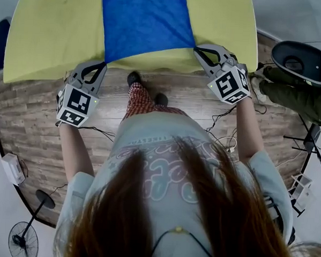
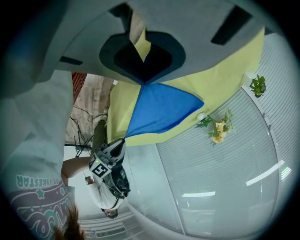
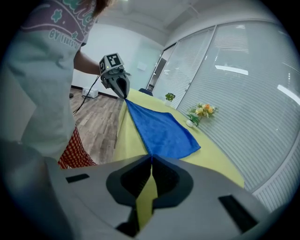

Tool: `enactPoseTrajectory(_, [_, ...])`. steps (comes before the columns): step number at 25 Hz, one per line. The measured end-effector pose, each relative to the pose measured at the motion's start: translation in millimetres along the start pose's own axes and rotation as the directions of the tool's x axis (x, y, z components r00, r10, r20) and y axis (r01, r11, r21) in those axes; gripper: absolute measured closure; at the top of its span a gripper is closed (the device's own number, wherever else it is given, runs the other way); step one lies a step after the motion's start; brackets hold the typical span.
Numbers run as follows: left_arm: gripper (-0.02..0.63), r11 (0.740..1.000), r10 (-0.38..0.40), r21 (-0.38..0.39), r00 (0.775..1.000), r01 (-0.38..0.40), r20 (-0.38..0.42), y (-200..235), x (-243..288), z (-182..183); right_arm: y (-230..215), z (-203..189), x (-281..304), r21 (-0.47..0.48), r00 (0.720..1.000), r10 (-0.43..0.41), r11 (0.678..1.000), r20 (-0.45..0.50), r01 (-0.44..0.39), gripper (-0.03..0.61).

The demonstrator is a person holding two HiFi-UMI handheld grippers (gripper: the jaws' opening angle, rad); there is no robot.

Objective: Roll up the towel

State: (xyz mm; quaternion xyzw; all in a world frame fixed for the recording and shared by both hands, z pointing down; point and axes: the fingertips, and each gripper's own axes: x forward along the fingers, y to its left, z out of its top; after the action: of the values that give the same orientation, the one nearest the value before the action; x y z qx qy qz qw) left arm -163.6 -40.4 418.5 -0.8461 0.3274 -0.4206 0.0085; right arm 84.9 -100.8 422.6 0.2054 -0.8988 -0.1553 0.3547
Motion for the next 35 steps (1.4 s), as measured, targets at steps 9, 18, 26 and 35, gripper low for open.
enactPoseTrajectory(9, [0.601, 0.999, -0.005, 0.039, 1.0, 0.005, -0.01, 35, 5, 16, -32, 11, 14, 0.074, 1.0, 0.028, 0.997, 0.0, -0.028, 0.565])
enactPoseTrajectory(18, [0.601, 0.999, 0.009, 0.049, 0.999, -0.007, -0.044, 64, 25, 13, -61, 12, 37, 0.064, 0.999, 0.026, 0.998, -0.037, -0.024, 0.566])
enactPoseTrajectory(26, [0.601, 0.999, -0.015, 0.039, 0.999, 0.017, -0.049, 82, 44, 12, -78, 4, 56, 0.08, 0.997, 0.026, 0.997, -0.078, -0.02, 0.565])
enactPoseTrajectory(35, [0.6, 0.998, 0.032, 0.064, 0.996, -0.027, -0.084, 102, 67, 6, -87, -10, 79, 0.085, 0.99, 0.02, 0.996, -0.141, -0.008, 0.554])
